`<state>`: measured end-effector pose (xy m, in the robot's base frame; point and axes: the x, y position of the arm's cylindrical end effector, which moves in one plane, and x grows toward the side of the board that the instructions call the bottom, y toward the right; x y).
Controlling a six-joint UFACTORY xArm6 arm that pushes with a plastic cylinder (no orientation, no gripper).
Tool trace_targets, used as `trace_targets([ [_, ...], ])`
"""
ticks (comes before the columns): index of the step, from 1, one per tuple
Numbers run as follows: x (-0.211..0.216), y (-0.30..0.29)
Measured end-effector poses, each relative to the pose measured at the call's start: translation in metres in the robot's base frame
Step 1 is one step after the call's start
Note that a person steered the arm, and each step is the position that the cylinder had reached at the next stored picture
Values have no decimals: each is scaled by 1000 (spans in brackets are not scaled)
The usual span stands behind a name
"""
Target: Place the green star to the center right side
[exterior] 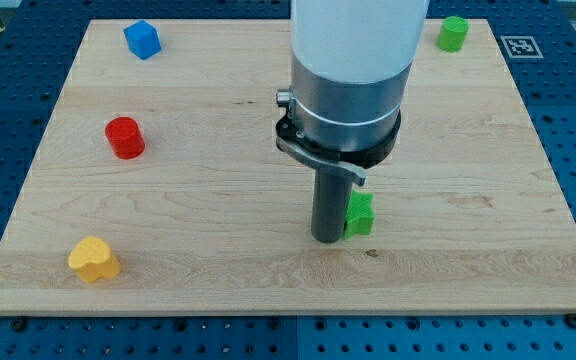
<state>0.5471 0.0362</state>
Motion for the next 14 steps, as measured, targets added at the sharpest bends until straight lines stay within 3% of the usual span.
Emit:
trace_targets([
  [5,-1,37],
  [9,-46,97],
  [14,-89,54],
])
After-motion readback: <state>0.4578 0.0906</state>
